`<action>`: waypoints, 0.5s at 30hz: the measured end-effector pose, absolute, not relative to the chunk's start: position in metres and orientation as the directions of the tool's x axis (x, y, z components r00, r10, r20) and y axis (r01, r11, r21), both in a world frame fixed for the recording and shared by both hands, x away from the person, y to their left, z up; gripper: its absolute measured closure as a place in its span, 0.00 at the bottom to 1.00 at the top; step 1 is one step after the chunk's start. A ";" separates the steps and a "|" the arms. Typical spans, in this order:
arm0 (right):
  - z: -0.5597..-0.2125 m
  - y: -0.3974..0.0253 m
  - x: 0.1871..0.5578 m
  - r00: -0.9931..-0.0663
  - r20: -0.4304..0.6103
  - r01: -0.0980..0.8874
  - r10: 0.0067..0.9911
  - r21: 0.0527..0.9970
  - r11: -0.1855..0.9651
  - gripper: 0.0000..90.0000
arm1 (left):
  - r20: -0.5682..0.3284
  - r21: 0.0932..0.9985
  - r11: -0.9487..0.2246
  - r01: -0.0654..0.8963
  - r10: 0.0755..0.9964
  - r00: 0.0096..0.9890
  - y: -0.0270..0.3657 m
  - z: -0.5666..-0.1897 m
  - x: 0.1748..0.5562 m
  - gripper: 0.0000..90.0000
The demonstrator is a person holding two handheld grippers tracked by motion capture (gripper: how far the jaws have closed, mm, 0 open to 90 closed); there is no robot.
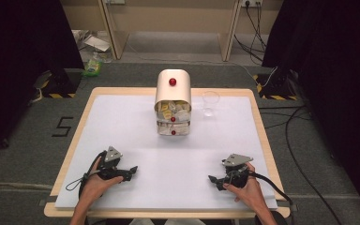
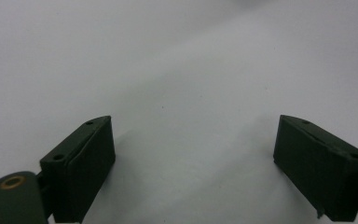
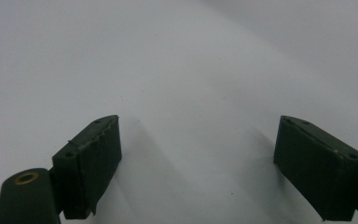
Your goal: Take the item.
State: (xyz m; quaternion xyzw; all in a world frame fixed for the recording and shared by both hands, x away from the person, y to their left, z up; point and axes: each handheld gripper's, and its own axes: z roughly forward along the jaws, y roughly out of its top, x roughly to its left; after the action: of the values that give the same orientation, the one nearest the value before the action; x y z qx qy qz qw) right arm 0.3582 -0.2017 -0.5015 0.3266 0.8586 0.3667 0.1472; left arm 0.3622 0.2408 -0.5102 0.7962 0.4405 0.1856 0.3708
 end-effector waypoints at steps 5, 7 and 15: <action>-0.497 -0.204 0.358 -0.729 -0.009 0.443 0.685 0.757 0.481 0.19 | -0.031 0.754 -0.337 0.564 0.839 0.543 0.241 -0.510 0.362 0.13; -0.495 -0.205 0.359 -0.726 -0.003 0.434 0.688 0.774 0.462 0.20 | -0.030 0.754 -0.337 0.564 0.840 0.542 0.241 -0.510 0.362 0.13; -0.473 -0.190 0.360 -0.749 -0.081 0.318 0.657 0.827 0.464 0.22 | -0.031 0.754 -0.337 0.564 0.840 0.542 0.241 -0.510 0.362 0.13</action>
State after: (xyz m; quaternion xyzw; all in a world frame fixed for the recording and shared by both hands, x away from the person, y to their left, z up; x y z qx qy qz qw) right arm 0.3600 -0.1896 -0.4727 0.2931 0.8320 0.4270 0.1988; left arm 0.3622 0.2405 -0.5103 0.7961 0.4408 0.1858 0.3707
